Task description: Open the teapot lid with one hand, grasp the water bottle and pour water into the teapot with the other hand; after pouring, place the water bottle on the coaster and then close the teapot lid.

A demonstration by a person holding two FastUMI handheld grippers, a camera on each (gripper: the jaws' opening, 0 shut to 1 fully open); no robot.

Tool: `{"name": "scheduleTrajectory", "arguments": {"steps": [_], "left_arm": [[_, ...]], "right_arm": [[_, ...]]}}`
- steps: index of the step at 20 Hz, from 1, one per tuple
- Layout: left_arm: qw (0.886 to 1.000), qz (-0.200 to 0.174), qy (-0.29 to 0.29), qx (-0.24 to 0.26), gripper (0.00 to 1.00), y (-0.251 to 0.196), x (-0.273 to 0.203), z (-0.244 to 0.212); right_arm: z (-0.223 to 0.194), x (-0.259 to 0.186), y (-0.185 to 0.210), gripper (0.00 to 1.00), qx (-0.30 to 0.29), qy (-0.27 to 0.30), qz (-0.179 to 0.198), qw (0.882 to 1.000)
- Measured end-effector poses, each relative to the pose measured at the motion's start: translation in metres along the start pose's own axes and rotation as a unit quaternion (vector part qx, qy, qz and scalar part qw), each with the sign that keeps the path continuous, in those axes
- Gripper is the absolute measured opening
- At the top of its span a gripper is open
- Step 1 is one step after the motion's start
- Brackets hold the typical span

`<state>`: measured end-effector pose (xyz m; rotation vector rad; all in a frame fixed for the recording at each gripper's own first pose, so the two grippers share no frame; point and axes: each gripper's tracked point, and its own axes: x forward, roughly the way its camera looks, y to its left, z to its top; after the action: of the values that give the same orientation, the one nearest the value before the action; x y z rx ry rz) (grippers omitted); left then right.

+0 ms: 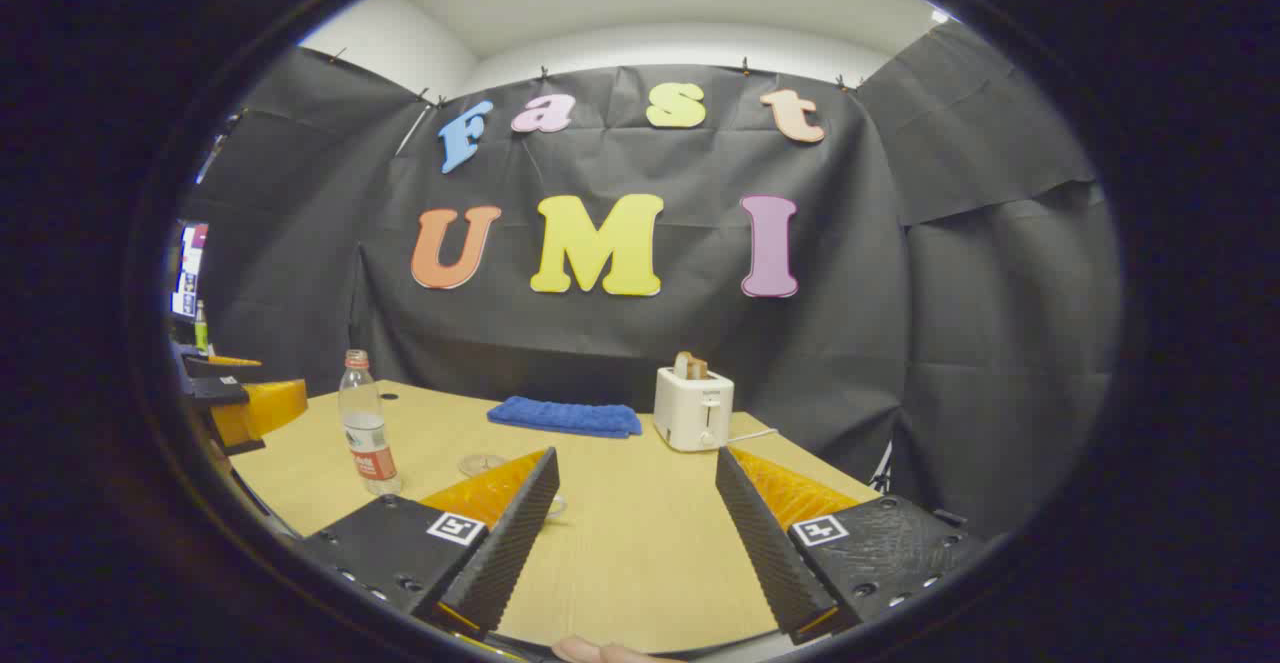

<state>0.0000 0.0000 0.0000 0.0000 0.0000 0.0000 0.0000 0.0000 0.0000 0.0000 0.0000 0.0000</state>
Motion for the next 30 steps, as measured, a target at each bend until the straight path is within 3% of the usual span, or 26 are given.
{"name": "scheduleTrajectory", "arguments": {"steps": [6,19,30], "left_arm": [[1.000,-0.013,0.009,0.005,0.98,-0.002,0.000,-0.002],[0.999,0.024,0.023,-0.001,0.98,0.031,0.012,-0.014],[0.998,0.047,0.039,-0.010,0.98,0.057,0.045,-0.044]], "right_arm": [[0.000,0.000,0.000,0.95,0.000,0.000,0.000,1.000],[-0.005,0.008,0.005,0.95,0.001,-0.003,0.006,1.000],[-0.054,0.113,0.068,0.98,0.004,0.029,0.055,0.998]]}}
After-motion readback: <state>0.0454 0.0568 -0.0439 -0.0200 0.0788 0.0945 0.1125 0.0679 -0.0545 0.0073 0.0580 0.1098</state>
